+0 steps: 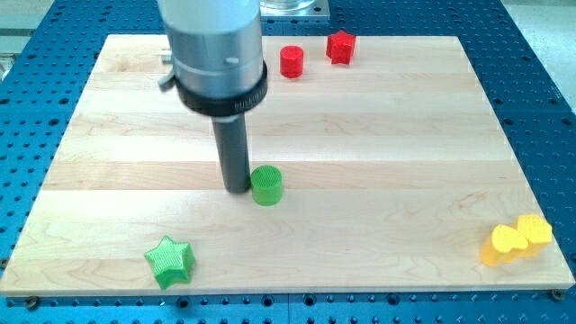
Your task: Drag the green circle vertically below the blue triangle
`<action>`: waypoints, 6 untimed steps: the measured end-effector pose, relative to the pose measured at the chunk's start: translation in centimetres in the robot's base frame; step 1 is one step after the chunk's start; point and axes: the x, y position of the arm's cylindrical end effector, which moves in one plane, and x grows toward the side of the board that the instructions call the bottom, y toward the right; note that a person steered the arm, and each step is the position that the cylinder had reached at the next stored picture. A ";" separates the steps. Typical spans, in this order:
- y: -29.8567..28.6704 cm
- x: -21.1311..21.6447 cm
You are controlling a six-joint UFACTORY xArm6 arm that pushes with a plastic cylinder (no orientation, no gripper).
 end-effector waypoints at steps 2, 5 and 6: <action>1.9 6.8; 5.3 -2.5; 5.5 -4.0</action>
